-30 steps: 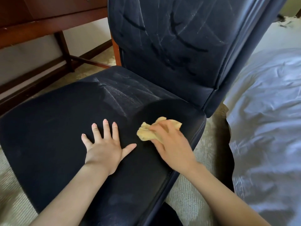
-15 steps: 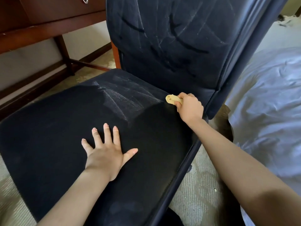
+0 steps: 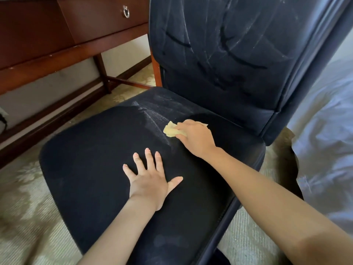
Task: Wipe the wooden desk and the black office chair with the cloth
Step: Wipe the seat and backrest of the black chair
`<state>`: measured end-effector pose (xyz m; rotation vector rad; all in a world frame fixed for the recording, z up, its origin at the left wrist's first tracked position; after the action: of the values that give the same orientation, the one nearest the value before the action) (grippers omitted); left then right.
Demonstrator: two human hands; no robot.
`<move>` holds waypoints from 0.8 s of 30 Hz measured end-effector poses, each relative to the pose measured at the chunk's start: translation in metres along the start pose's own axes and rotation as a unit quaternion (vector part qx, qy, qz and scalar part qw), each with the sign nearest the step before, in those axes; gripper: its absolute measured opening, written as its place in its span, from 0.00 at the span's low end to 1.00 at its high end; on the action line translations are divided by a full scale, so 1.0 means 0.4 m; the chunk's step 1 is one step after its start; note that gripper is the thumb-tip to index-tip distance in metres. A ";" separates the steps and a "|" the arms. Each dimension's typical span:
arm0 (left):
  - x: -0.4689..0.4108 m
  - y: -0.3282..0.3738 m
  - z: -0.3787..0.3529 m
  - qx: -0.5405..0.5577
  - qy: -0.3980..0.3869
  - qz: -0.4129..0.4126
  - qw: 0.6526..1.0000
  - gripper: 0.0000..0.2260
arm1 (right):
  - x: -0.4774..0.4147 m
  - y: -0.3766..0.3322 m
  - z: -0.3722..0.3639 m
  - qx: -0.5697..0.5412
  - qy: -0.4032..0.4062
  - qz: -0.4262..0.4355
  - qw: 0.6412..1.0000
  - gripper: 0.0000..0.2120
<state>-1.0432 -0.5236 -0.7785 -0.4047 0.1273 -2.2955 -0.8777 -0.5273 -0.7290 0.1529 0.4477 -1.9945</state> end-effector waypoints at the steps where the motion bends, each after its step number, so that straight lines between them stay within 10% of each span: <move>1: 0.000 0.000 0.000 0.005 -0.002 0.002 1.000 0.39 | 0.019 -0.007 0.005 -0.008 -0.007 0.019 1.000 0.16; 11: 0.003 0.011 0.014 0.032 -0.027 0.026 0.999 0.38 | 0.238 0.060 0.104 -0.084 -0.031 0.072 0.993 0.16; 24: 0.017 0.068 0.047 0.086 -0.038 0.068 0.993 0.40 | 0.160 0.295 0.154 -0.004 0.011 -0.145 0.989 0.09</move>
<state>-1.0224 -0.5464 -0.7651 -0.3819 -0.0797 -2.1335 -0.7964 -0.6502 -0.7202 0.1102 0.5163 -2.2775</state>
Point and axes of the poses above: each hand's wrist, its own x-axis away from the middle knuckle, its own z-axis out of the back of the hand, y = z × x, the point moved 8 cm from there along -x, towards the middle knuckle, and after that the axes turned 6 degrees about y, right-handed, at the moved point
